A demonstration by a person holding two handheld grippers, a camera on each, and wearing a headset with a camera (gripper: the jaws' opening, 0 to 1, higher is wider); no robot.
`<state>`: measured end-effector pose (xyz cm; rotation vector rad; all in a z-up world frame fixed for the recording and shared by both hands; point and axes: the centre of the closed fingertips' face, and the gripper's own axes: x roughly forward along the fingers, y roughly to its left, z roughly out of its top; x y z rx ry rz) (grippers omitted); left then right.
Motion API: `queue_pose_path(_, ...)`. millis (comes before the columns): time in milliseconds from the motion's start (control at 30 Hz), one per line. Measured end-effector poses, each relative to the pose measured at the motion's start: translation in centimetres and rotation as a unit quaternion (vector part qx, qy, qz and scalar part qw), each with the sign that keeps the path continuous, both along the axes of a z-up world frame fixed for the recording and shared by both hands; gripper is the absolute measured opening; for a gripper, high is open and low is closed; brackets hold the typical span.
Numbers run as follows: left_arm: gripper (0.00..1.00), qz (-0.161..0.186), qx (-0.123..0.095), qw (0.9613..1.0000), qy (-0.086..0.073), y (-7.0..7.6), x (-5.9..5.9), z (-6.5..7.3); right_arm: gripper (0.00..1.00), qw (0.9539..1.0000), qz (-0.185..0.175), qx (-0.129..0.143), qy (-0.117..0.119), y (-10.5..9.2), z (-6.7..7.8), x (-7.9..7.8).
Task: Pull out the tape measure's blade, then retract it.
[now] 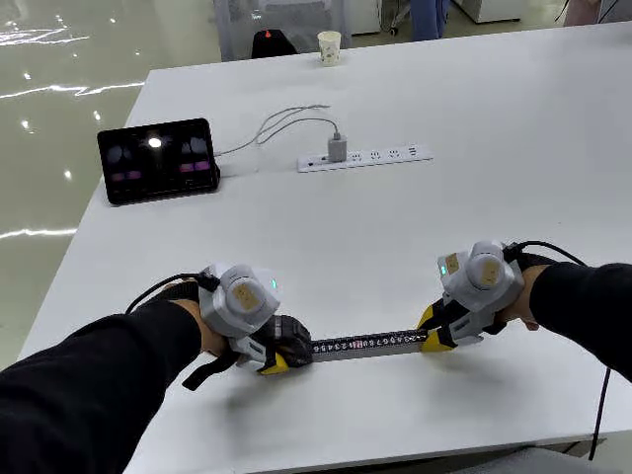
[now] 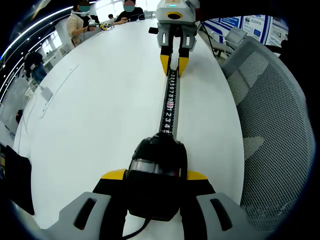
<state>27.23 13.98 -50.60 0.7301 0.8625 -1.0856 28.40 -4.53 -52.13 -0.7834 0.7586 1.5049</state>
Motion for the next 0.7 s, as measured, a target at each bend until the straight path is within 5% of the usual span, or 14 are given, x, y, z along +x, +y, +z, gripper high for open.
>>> queue_pose_path(700,0.35,0.001,-0.001,1.0000,-0.001,0.0,0.1,-0.1,0.10,0.9999,-0.007,-0.006,-0.004,-1.8,-0.1,0.4)
